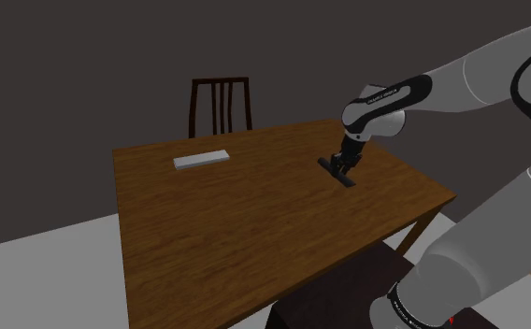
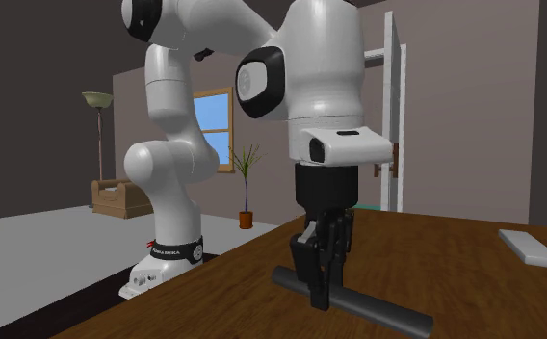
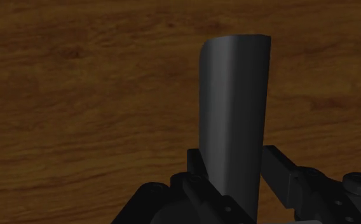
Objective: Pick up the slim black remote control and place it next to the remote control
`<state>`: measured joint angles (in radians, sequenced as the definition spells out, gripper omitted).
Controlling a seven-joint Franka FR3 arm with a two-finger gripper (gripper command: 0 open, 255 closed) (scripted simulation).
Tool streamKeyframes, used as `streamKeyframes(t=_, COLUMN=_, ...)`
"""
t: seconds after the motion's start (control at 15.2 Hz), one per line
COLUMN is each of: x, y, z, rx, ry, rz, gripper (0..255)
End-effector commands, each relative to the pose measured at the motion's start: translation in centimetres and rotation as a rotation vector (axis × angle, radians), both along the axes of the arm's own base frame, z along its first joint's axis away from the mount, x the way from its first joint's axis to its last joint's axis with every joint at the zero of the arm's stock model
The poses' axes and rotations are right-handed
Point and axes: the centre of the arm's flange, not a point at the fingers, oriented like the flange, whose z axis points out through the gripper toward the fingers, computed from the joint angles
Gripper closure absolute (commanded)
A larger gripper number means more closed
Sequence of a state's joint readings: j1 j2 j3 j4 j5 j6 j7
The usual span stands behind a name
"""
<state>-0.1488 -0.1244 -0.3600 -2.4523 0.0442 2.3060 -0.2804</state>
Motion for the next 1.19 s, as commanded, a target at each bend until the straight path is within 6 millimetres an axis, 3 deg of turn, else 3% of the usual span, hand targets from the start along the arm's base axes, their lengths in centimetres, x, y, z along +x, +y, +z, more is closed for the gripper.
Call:
streamKeyframes(t=0.0, x=0.0, y=0.0, z=1.1, rx=0.000, ry=0.000, rz=0.000, gripper=255)
streamKeyframes(t=0.66, x=0.0, y=0.0, z=6.4, rx=0.000, ry=0.000, rz=0.000, gripper=255)
streamKeyframes(t=1.12, x=6.4, y=6.6, z=6.4, rx=0.000, ry=0.000, rz=0.000, gripper=255)
